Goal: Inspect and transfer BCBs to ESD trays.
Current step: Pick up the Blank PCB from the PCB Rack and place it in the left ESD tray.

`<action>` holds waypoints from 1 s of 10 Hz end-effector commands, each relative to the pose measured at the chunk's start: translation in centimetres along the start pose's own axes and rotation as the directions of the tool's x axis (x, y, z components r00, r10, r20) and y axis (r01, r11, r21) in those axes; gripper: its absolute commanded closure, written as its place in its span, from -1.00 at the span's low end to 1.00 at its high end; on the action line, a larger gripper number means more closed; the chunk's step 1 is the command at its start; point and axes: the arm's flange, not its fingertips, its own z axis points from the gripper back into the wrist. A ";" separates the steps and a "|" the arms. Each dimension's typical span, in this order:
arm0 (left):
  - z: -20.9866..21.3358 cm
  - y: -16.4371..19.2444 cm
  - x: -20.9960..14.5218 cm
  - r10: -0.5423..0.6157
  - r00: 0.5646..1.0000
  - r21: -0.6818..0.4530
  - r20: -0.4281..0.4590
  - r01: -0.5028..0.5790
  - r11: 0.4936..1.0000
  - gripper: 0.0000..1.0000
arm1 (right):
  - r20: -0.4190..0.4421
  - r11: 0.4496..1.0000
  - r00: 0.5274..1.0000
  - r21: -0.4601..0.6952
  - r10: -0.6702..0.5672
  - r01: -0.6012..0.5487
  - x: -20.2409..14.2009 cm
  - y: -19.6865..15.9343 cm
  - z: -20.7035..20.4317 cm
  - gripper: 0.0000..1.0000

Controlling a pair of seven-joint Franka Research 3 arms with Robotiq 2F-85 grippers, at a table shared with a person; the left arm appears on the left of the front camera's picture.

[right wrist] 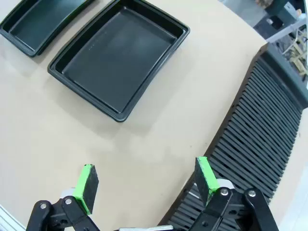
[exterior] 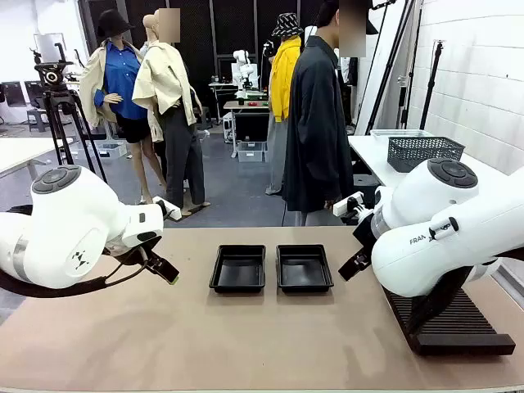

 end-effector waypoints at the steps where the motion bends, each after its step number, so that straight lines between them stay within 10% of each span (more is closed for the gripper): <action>1: 0.0 0.0 0.0 0.000 1.000 0.000 0.000 0.000 1.000 -1.00 | 0.000 1.000 1.000 0.000 0.000 0.000 0.0 0.0 0.0 -1.00; 10: 0.0 0.0 0.0 0.000 1.000 0.000 0.000 0.000 1.000 -1.00 | 0.000 1.000 1.000 0.000 0.000 0.000 0.0 0.0 0.0 -1.00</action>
